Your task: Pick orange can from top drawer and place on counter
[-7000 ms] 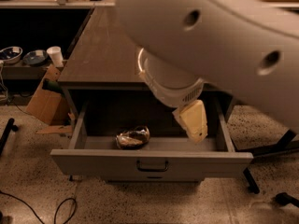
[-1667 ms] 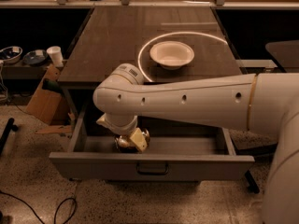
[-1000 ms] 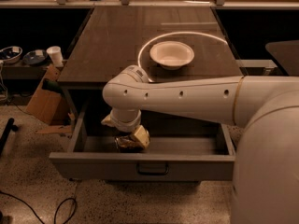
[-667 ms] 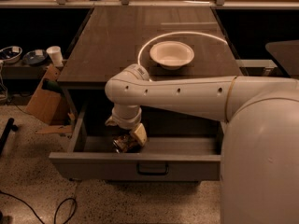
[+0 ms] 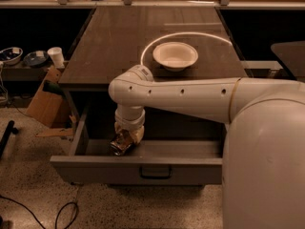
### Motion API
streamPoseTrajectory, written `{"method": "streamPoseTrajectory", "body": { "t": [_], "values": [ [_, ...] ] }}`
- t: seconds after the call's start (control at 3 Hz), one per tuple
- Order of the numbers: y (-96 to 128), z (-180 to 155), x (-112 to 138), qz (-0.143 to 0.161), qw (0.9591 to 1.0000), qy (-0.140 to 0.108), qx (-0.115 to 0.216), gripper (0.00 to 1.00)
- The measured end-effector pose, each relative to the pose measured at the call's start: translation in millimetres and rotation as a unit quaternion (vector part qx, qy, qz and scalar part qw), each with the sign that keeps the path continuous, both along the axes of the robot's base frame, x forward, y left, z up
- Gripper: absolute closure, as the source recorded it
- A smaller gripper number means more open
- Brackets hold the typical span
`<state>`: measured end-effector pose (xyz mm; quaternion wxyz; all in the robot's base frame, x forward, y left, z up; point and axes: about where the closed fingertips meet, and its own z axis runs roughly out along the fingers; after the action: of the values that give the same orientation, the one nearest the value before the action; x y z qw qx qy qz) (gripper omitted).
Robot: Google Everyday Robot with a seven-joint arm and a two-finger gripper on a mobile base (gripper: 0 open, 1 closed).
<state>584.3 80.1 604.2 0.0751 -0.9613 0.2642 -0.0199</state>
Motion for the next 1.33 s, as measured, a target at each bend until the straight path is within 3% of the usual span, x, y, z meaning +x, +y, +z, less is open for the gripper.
{"method": "streamPoseTrajectory", "body": {
  "t": [0.33,0.67,1.0,1.33],
  "values": [
    [-16,24,-14,-0.034,0.9993,-0.016,-0.001,0.86],
    [-41,70,-35,-0.080,0.9957,-0.045,-0.006,1.00],
    [-66,121,-51,-0.128,0.9888,-0.073,-0.022,1.00],
    [-80,169,-46,-0.175,0.9785,-0.099,-0.044,1.00]
  ]
}}
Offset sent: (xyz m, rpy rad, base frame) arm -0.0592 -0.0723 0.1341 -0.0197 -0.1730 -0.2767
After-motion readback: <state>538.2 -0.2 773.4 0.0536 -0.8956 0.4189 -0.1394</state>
